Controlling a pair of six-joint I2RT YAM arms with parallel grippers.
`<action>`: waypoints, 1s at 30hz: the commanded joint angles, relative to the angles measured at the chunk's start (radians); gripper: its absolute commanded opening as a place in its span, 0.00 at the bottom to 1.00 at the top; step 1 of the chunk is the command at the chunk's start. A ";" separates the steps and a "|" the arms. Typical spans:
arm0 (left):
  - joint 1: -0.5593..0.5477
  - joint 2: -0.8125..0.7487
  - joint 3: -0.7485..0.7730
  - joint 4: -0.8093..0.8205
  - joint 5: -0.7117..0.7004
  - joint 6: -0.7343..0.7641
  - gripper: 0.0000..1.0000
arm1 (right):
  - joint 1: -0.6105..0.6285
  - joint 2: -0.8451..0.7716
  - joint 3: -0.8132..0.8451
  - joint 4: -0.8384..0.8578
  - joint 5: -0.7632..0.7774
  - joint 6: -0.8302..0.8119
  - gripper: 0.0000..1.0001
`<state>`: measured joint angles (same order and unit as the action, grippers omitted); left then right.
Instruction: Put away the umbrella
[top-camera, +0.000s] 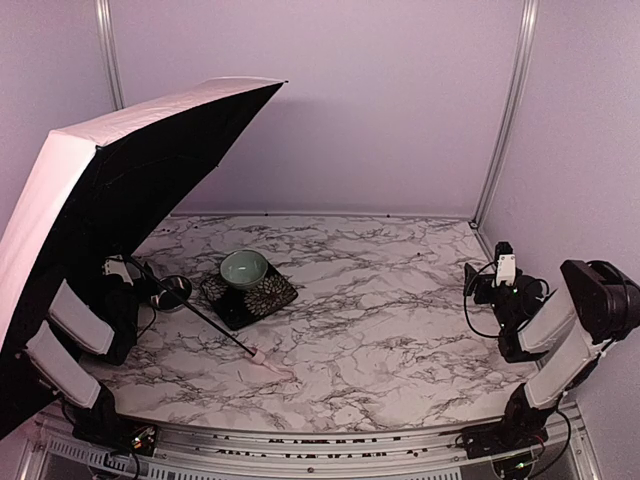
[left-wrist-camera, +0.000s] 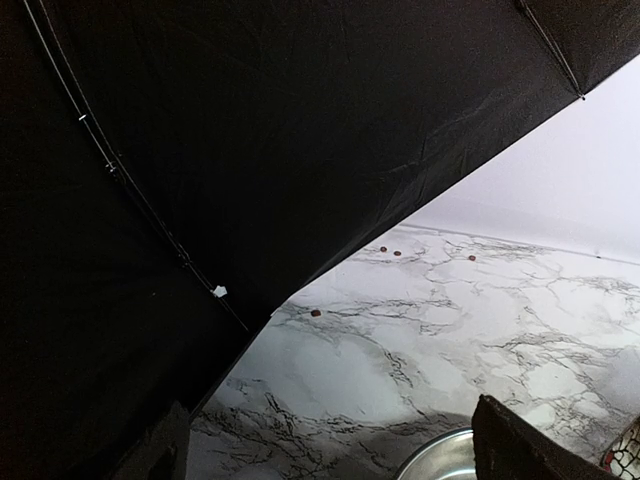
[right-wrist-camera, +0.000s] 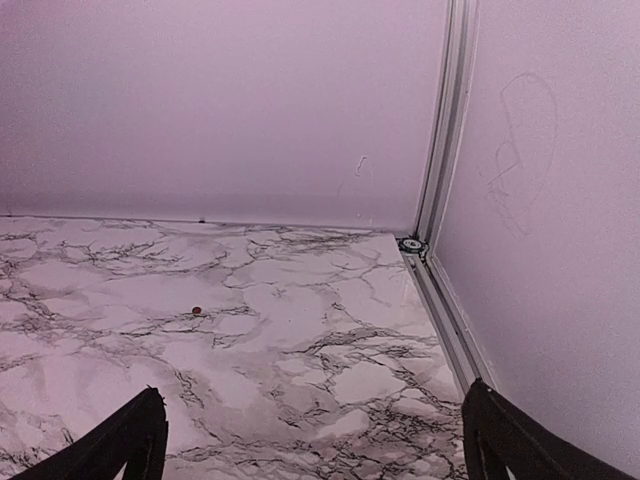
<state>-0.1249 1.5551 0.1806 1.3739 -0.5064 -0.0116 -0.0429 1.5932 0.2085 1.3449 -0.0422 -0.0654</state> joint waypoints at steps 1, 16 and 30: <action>0.010 -0.012 0.021 -0.010 -0.006 -0.004 0.99 | 0.010 0.003 0.022 0.009 0.001 -0.011 1.00; 0.001 -0.057 -0.067 0.126 0.016 0.019 0.99 | 0.009 -0.211 0.110 -0.319 -0.071 -0.025 1.00; -0.011 -0.060 -0.114 0.208 0.009 0.027 0.99 | 0.774 -0.038 0.803 -0.994 -0.221 -0.069 0.95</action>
<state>-0.1318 1.5066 0.0948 1.5013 -0.4973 0.0078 0.5114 1.3975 0.8436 0.6071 -0.2237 -0.0460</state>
